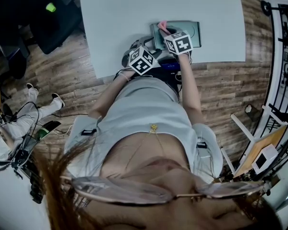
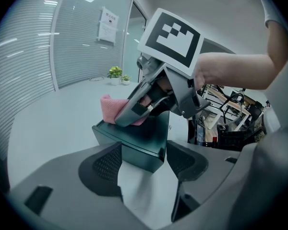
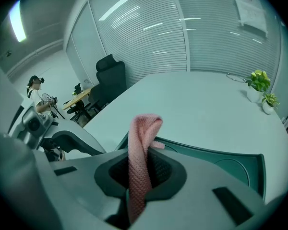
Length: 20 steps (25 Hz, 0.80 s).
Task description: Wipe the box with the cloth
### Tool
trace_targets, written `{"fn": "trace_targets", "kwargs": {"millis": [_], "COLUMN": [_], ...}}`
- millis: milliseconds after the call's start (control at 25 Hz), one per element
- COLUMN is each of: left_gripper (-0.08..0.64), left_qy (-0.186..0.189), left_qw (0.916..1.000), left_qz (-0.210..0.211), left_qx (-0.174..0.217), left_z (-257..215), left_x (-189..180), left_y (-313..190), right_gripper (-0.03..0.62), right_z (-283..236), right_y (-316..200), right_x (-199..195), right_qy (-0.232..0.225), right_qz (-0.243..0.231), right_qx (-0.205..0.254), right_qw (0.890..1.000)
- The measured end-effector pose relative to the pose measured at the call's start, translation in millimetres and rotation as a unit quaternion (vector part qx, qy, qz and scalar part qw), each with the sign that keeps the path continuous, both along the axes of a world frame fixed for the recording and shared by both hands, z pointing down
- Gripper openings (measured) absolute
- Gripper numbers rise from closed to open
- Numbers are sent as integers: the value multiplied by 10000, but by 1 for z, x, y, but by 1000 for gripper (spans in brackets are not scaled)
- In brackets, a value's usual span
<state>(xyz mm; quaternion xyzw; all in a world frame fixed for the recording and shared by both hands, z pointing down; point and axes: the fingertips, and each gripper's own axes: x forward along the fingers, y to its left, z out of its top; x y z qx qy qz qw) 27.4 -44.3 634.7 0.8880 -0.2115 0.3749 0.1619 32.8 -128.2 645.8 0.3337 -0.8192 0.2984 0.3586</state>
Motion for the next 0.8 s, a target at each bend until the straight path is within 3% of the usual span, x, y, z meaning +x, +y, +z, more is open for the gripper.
{"fn": "trace_targets", "kwargs": {"millis": [120, 440, 800], "left_gripper": [288, 288, 291], "left_qy": [-3, -23, -43], "left_qw": [10000, 10000, 9999], "left_qz": [-9, -13, -134], "left_qx": [19, 53, 22], "left_z": [-1, -1, -2], "left_x": [0, -5, -7], "left_y": [0, 3, 2], "right_gripper": [37, 37, 38], "right_z": [-1, -7, -14], "right_y": [3, 13, 9], "right_x": [-11, -31, -19], "right_qy": [-219, -220, -270], "right_qz": [-12, -149, -95], "right_qx": [-90, 36, 291], "right_qw": [9997, 9996, 9992]}}
